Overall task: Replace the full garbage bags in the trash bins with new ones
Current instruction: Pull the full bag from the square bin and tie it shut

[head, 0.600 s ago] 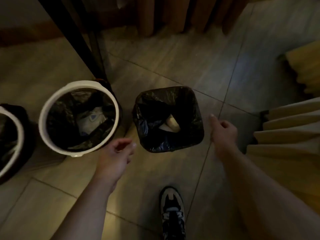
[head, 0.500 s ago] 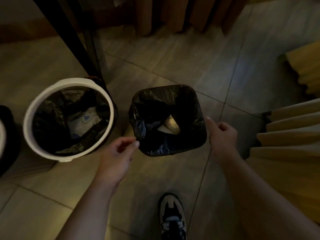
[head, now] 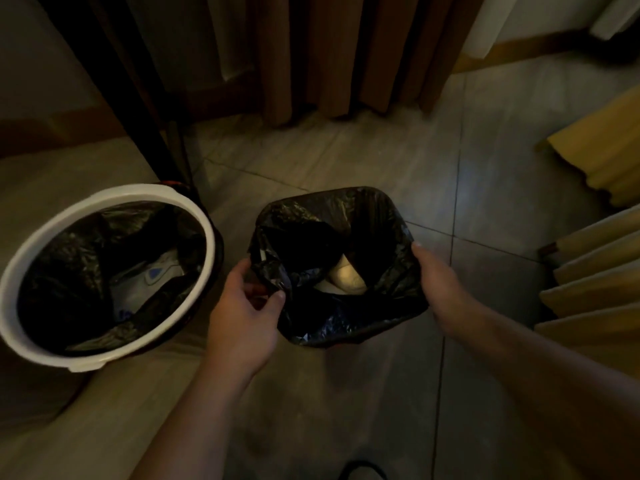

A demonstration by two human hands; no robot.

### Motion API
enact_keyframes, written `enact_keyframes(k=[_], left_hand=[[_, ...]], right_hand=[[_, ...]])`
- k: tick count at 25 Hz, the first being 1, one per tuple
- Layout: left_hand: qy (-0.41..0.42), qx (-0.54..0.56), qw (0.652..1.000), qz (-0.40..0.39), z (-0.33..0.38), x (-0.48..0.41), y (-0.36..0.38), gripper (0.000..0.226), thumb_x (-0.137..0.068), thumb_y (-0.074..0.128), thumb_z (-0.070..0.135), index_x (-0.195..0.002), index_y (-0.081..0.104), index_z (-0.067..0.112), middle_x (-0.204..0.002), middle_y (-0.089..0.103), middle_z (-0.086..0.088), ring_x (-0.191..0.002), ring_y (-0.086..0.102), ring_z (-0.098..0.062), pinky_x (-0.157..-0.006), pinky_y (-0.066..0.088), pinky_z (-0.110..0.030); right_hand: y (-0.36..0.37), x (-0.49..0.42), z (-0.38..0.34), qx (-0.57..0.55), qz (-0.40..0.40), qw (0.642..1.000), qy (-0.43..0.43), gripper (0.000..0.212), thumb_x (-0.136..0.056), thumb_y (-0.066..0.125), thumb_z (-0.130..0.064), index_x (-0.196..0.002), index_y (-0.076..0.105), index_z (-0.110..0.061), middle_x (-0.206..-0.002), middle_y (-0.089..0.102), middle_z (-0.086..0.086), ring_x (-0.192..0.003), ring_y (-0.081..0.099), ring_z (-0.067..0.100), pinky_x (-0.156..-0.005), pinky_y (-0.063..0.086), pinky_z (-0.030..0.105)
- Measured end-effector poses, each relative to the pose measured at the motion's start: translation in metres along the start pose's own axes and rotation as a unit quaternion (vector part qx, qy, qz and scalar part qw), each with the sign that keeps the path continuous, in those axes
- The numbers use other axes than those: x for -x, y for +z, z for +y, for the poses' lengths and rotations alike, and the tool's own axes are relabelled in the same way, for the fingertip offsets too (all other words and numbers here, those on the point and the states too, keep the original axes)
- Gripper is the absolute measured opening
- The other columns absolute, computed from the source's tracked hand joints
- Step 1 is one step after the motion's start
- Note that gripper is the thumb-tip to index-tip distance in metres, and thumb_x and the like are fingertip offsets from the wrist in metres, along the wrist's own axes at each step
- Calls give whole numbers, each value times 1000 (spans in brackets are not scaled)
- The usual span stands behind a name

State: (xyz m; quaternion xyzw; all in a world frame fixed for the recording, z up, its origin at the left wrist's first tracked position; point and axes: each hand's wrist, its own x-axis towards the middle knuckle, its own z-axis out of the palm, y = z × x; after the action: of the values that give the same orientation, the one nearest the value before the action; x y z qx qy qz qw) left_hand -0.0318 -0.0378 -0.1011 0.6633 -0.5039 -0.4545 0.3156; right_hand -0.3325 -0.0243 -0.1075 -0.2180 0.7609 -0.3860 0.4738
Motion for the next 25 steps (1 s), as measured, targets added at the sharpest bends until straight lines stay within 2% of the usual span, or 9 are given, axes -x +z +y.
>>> enact_keyframes(k=[2, 4, 8, 10, 13, 16, 18, 20, 25], left_hand=[[-8, 7, 1000, 8, 2, 4, -1, 37, -93, 77, 31, -126, 63, 40, -98, 70, 21, -93, 67, 0, -78, 54, -26], [-78, 109, 991, -15, 4, 7, 1, 20, -93, 78, 27, -111, 70, 31, -99, 77, 8, -95, 74, -14, -85, 60, -36], [-198, 285, 936, -60, 3, 14, 4, 16, -90, 81, 26, -99, 69, 22, -92, 81, -3, -77, 79, -14, -62, 60, -30], [-204, 305, 929, -53, 1, 15, 9, 20, -87, 84, 28, -92, 65, 23, -86, 81, -3, -72, 78, -13, -56, 58, -28], [-206, 313, 926, -41, 4, 15, 9, 33, -83, 88, 28, -103, 63, 19, -86, 81, -4, -75, 79, -17, -63, 61, -34], [-225, 328, 915, -66, 7, 17, 4, 48, -83, 86, 31, -124, 64, 18, -104, 81, -8, -97, 79, -26, -93, 61, -49], [-250, 340, 901, -96, 6, 20, 1, 44, -89, 79, 38, -128, 69, 19, -116, 79, -11, -115, 73, -33, -106, 52, -47], [-259, 337, 898, -111, 5, 21, -2, 35, -94, 71, 40, -123, 75, 21, -123, 76, -13, -126, 65, -35, -102, 46, -39], [-265, 310, 905, -122, 1, 22, -6, 31, -94, 67, 36, -120, 75, 20, -110, 79, -7, -103, 68, -24, -80, 50, -38]], right_hand=[[-6, 6, -12, 3, -70, 997, 20, 54, -105, 42, -57, -132, 68, -18, -123, 74, 11, -114, 70, 32, -108, 51, 53], [-14, 9, -26, 35, -85, 995, 27, 57, -108, 34, -55, -131, 66, -13, -124, 71, 17, -117, 67, 37, -108, 50, 54], [-17, 7, -32, 16, -70, 997, 25, 46, -110, 37, -41, -111, 68, -8, -114, 68, 19, -100, 64, 33, -85, 53, 44], [-20, 1, -19, -20, -68, 997, 31, 38, -108, 44, -30, -119, 70, -5, -114, 68, 18, -104, 64, 33, -90, 54, 45], [-22, 1, 1, -101, -87, 990, 49, 30, -105, 49, -22, -113, 71, -4, -105, 71, 15, -101, 64, 31, -88, 54, 41], [-25, 5, 13, -138, -102, 983, 58, 29, -106, 46, -20, -120, 68, -5, -103, 67, 15, -97, 62, 29, -81, 48, 36], [-27, 6, 19, -141, -104, 982, 65, 27, -106, 45, -19, -113, 69, -8, -92, 69, 10, -84, 64, 22, -75, 47, 34], [-30, 4, 22, -156, -106, 980, 64, 30, -108, 41, -18, -108, 71, -10, -86, 74, 6, -79, 68, 20, -70, 53, 32], [-25, 1, 31, -140, -71, 988, 13, 32, -107, 44, -14, -99, 75, -10, -82, 78, 8, -66, 74, 18, -53, 58, 29]])
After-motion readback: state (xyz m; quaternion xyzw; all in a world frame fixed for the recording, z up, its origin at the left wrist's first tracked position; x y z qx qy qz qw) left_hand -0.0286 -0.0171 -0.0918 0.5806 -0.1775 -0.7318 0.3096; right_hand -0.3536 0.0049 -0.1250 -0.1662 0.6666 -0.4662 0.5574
